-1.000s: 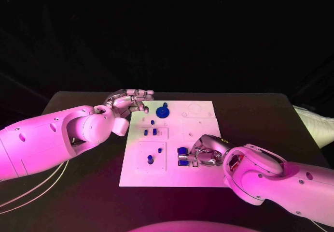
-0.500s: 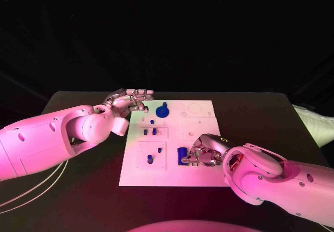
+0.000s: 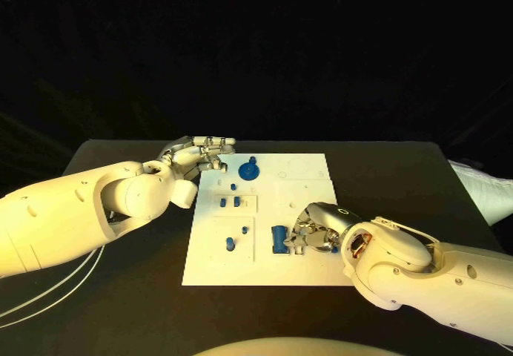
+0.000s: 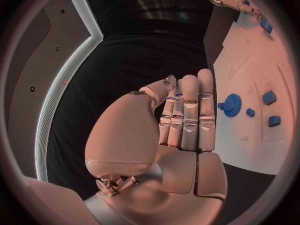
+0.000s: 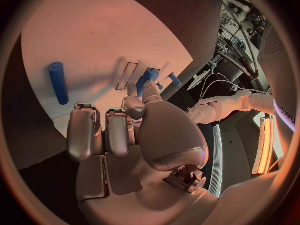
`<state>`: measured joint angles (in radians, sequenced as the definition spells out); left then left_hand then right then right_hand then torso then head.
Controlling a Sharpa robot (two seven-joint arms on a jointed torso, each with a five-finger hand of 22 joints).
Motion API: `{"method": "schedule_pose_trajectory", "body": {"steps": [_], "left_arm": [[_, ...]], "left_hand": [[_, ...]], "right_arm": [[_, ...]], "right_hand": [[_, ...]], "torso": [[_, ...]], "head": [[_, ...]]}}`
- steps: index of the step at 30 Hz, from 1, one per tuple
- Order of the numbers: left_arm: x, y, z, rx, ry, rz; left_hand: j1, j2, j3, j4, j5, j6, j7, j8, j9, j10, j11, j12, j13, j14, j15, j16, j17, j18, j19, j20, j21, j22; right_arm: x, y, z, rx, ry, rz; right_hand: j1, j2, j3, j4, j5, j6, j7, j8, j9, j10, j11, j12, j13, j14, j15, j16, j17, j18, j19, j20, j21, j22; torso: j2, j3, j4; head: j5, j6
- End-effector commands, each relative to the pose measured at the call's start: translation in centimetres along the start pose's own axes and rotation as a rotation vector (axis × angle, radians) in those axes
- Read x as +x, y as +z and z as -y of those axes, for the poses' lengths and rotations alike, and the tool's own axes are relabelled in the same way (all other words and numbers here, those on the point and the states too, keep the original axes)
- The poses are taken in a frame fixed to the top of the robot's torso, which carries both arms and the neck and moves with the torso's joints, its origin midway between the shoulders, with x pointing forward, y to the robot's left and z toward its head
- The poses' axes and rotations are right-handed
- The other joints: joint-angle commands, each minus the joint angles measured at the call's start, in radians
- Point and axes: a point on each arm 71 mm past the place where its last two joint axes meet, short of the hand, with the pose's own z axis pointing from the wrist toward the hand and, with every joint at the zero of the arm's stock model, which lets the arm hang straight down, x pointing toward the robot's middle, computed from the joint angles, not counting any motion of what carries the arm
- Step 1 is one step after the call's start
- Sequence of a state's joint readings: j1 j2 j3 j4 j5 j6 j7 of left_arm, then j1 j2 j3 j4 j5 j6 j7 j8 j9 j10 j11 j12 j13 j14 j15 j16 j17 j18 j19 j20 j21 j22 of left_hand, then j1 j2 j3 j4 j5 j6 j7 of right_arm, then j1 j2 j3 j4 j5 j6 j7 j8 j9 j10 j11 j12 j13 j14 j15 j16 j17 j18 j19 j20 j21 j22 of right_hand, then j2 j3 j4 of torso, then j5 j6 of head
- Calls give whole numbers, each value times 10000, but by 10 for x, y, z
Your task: Assemble the parts on the task board
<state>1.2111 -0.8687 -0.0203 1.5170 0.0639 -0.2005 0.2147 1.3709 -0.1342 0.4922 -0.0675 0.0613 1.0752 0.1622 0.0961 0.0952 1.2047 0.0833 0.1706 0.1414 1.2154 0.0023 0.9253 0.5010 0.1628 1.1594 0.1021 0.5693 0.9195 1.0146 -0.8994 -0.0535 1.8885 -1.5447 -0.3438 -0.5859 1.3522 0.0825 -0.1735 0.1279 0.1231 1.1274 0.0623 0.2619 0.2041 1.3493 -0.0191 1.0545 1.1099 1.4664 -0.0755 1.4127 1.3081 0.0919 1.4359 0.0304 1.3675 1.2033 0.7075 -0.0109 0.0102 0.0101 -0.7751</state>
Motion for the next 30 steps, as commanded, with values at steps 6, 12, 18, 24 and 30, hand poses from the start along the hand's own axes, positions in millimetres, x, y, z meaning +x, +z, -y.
{"method": "schedule_pose_trajectory", "body": {"steps": [6,12,18,24,30], "left_arm": [[2,0,0,28,-14,-207],[1,-1,0,1,-7,-183],[0,-1,0,-8,-5,-179],[0,-1,-1,5,7,-174],[0,-1,-1,6,5,-189]], "left_hand": [[-7,91,-45,9,37,-61,3,-8,-13,-69,20,38,12,-40,4,-43,-14,196,-32,9,-32,-14],[-8,94,-52,5,37,-64,4,-7,-17,-81,22,45,13,-47,5,-45,-21,196,-34,10,-41,-19],[-8,94,-52,5,37,-64,4,-7,-17,-81,22,45,13,-47,5,-45,-21,196,-34,10,-41,-19],[-8,94,-52,5,37,-64,4,-7,-17,-81,22,45,13,-47,5,-45,-21,196,-34,10,-41,-19],[-8,94,-52,5,37,-64,4,-7,-17,-81,22,45,13,-47,5,-45,-21,196,-34,10,-41,-19]], "right_arm": [[-1,-6,3,-119,-84,56],[-9,-16,10,-437,740,301],[-27,-28,30,-171,980,604],[-38,-37,56,584,183,458],[-38,-39,72,1240,-478,39]], "right_hand": [[-282,-161,-138,122,106,-14,3,19,19,50,43,-38,-22,632,-71,23,194,-181,21,-44,18,1],[-674,-415,-413,350,734,-211,90,-86,10,-208,123,-542,-367,596,-10,-79,56,-141,-77,-2,-112,-199],[-341,-270,-309,243,1141,-524,207,-309,-48,-548,208,-1204,-838,587,60,-93,60,-119,-137,44,-190,-307],[-206,-231,-262,187,1190,-579,236,-384,-69,-668,233,-1477,-1039,589,79,-82,87,-115,-149,60,-206,-327],[-266,-236,-302,245,1226,-490,226,-387,-57,-190,230,-551,-253,631,83,48,279,-162,-47,72,-61,-77]], "torso": [[0,6,-3],[-4,8,-16],[-2,11,-15],[6,14,-21],[1,19,-29]], "head": [[-32,10],[-36,24],[-94,52],[-186,102],[-248,130]]}}
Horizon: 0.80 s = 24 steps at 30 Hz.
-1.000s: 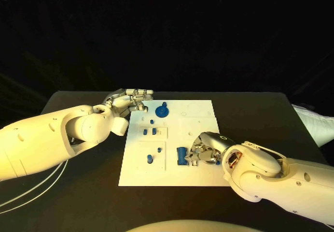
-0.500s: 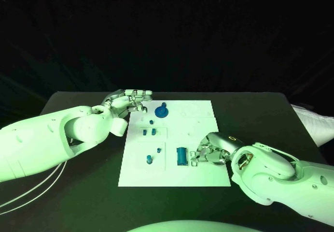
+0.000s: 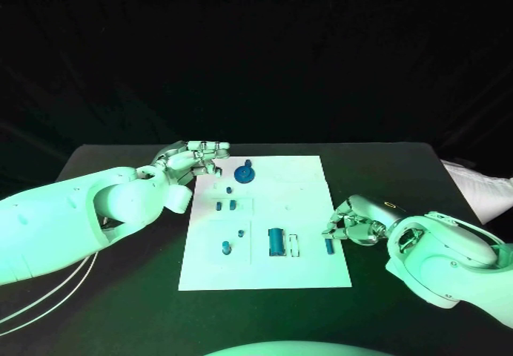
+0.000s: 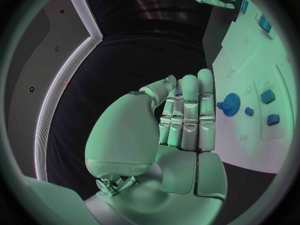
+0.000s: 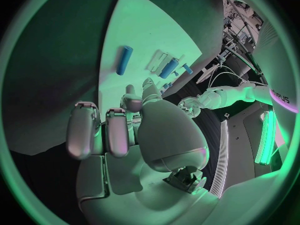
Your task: Assemble the parts on the task board
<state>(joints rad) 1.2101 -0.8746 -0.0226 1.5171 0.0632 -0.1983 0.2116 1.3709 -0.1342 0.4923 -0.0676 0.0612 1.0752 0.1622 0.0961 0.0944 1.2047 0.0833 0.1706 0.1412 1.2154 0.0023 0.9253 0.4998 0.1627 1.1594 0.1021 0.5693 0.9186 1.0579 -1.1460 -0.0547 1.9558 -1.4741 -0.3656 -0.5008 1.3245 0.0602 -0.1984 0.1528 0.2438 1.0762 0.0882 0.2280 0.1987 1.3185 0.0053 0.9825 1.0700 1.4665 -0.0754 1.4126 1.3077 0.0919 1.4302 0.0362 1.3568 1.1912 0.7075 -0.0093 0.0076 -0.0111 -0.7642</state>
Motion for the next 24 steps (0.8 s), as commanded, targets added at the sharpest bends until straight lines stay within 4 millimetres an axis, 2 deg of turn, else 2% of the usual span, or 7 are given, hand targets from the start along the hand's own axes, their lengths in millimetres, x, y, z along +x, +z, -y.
{"method": "schedule_pose_trajectory", "body": {"steps": [1,7,24], "left_arm": [[3,0,0,62,-10,-229],[3,0,-1,44,-18,-244],[2,0,-2,12,-27,-238]], "left_hand": [[-8,93,-54,6,38,-64,4,-7,-9,-81,21,45,16,-47,5,-45,-9,197,-34,10,-41,-10],[-8,93,-54,6,38,-64,4,-7,-9,-81,21,45,16,-47,5,-45,-9,197,-34,10,-41,-10],[-8,93,-54,6,38,-64,4,-7,-9,-81,21,45,16,-47,5,-45,-9,197,-34,10,-41,-10]], "right_arm": [[4,0,6,317,-814,-606],[7,2,11,623,-1296,-923],[20,10,5,531,-1776,-1107]], "right_hand": [[-12,-17,-67,14,13,36,-34,-48,-1,138,-15,202,176,633,82,56,292,-163,12,14,49,48],[-202,-58,-177,170,-2,87,-42,-65,11,163,-16,235,232,637,82,67,309,-164,18,18,58,60],[-280,-71,-223,250,10,98,-45,-79,16,143,-16,199,221,632,83,57,295,-163,15,19,56,55]], "torso": [[2,1,8],[0,-12,32],[13,-10,27]], "head": [[-47,21],[-86,21],[-25,-10]]}}
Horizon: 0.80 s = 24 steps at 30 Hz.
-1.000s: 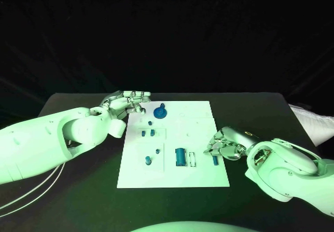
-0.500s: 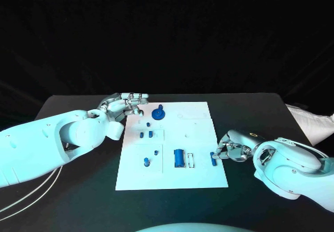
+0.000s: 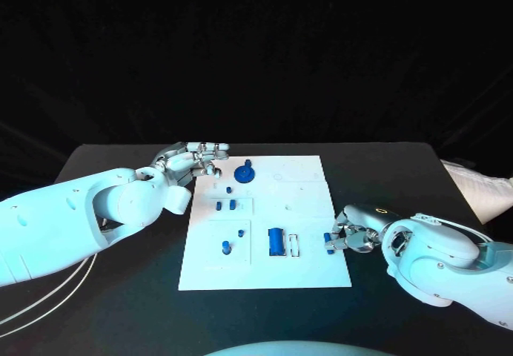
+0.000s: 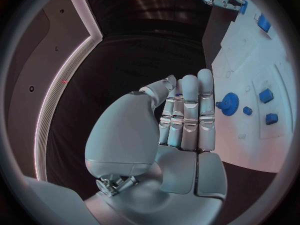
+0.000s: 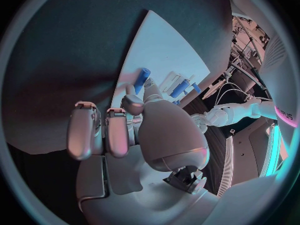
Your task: Assemble the parts on the task board
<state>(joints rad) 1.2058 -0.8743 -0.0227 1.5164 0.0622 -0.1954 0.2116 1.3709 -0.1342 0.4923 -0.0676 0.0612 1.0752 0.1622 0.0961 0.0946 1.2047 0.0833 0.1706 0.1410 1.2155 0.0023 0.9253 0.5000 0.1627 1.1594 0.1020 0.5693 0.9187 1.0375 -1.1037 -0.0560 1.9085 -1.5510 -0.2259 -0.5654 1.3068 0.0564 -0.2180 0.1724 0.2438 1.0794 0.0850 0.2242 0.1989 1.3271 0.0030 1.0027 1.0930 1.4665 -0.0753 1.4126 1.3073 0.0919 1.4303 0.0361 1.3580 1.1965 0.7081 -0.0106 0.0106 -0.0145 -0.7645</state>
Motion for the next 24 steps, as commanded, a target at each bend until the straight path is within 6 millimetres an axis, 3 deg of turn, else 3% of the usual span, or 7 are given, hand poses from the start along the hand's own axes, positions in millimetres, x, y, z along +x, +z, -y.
{"method": "schedule_pose_trajectory", "body": {"steps": [1,7,15,24], "left_arm": [[2,0,0,45,-16,-216],[2,0,0,31,-21,-219],[2,0,-1,23,-23,-217],[2,0,-1,10,-23,-206]], "left_hand": [[-8,94,-54,6,38,-64,4,-7,-11,-81,21,45,17,-47,5,-45,-10,197,-34,10,-41,-11],[-8,94,-54,6,38,-64,4,-7,-11,-81,21,45,17,-47,5,-45,-10,197,-34,10,-41,-11],[-8,94,-54,6,38,-64,4,-7,-11,-81,21,45,17,-47,5,-45,-10,197,-34,10,-41,-11],[-9,103,-72,-3,39,-70,3,-1,-19,-116,25,62,18,-64,9,-50,-27,197,-39,14,-63,-23]], "right_arm": [[2,1,-2,17,-478,-79],[5,4,-7,-146,-1290,-91],[17,13,-18,-458,-3485,-298],[25,16,-24,-569,-4058,-529]], "right_hand": [[-103,-33,-27,54,11,66,-13,-41,14,57,8,-4,-8,632,82,57,298,-162,14,19,44,2],[110,11,49,-24,-5,106,-39,-47,30,37,-17,-18,14,628,66,52,297,-157,4,13,33,-13],[609,72,331,-267,-1277,137,-31,-124,57,-43,-16,-171,-8,605,63,-14,229,-147,-32,18,-14,-69],[1083,168,768,-539,-1458,187,-61,-163,71,-76,-49,-252,-10,606,38,-18,243,-148,-30,2,-18,-60]], "torso": [[5,3,-3],[-8,-4,-11],[-5,0,3],[-3,-5,0]], "head": [[10,-12],[20,-27],[33,-26],[50,-39]]}}
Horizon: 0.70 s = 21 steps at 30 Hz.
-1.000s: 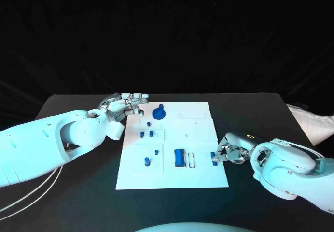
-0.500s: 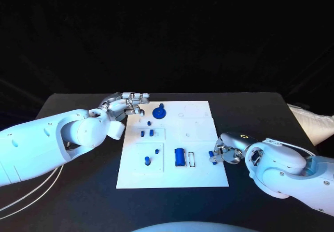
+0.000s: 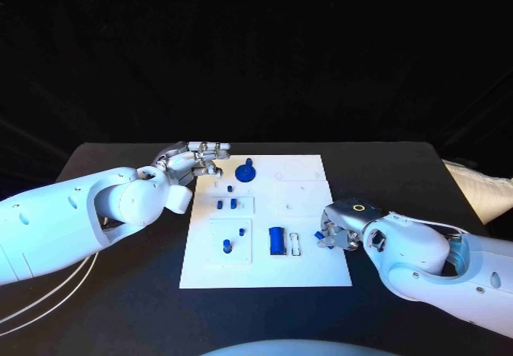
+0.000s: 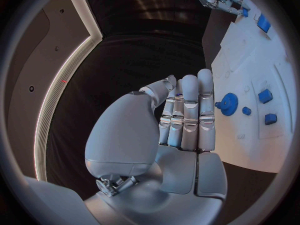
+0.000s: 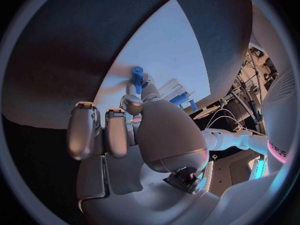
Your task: Assemble the parts on the task board
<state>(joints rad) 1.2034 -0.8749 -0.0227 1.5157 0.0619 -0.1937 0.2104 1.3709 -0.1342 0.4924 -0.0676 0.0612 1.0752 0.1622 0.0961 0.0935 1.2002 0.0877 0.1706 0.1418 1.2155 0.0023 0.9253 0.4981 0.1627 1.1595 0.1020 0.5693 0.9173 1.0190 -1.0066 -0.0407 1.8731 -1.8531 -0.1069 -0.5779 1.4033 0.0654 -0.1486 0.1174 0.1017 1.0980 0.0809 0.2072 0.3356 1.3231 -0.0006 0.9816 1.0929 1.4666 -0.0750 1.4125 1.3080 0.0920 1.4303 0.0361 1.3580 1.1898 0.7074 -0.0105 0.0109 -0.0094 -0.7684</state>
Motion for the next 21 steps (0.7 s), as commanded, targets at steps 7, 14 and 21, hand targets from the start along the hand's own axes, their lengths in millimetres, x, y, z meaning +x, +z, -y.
{"method": "schedule_pose_trajectory", "body": {"steps": [7,14,21], "left_arm": [[2,0,0,35,-15,-218],[2,0,0,21,-14,-213],[2,0,-1,-7,-23,-234]], "left_hand": [[-9,103,-73,-2,39,-70,3,-1,-9,-71,-19,61,11,-64,8,-49,-8,196,-39,14,-63,-9],[-4,107,-74,-7,41,-71,3,1,-11,-77,-20,66,12,-67,8,-50,-12,197,-39,14,-68,-11],[-4,107,-74,-7,41,-71,3,1,-11,-77,-20,66,12,-67,8,-50,-12,197,-39,14,-68,-11]], "right_arm": [[23,-2,2,218,-702,-1181],[18,-7,1,340,1434,-745],[7,-14,-1,613,4234,-427]], "right_hand": [[479,368,592,-167,-75,88,-99,0,-1278,-13,-83,-53,21,615,-23,4,278,-153,-9,-40,2,45],[778,580,1665,-419,-218,53,-88,-80,-1260,-61,-95,-260,-69,608,-39,-21,265,-153,-11,-101,-14,31],[185,32,2893,-281,-361,42,-66,-163,-1214,-21,-75,-366,-80,611,-9,-38,272,-148,-22,-71,-44,3]], "torso": [[8,5,0],[5,4,0],[1,-4,-4]], "head": [[3,-13],[9,-20],[5,-23]]}}
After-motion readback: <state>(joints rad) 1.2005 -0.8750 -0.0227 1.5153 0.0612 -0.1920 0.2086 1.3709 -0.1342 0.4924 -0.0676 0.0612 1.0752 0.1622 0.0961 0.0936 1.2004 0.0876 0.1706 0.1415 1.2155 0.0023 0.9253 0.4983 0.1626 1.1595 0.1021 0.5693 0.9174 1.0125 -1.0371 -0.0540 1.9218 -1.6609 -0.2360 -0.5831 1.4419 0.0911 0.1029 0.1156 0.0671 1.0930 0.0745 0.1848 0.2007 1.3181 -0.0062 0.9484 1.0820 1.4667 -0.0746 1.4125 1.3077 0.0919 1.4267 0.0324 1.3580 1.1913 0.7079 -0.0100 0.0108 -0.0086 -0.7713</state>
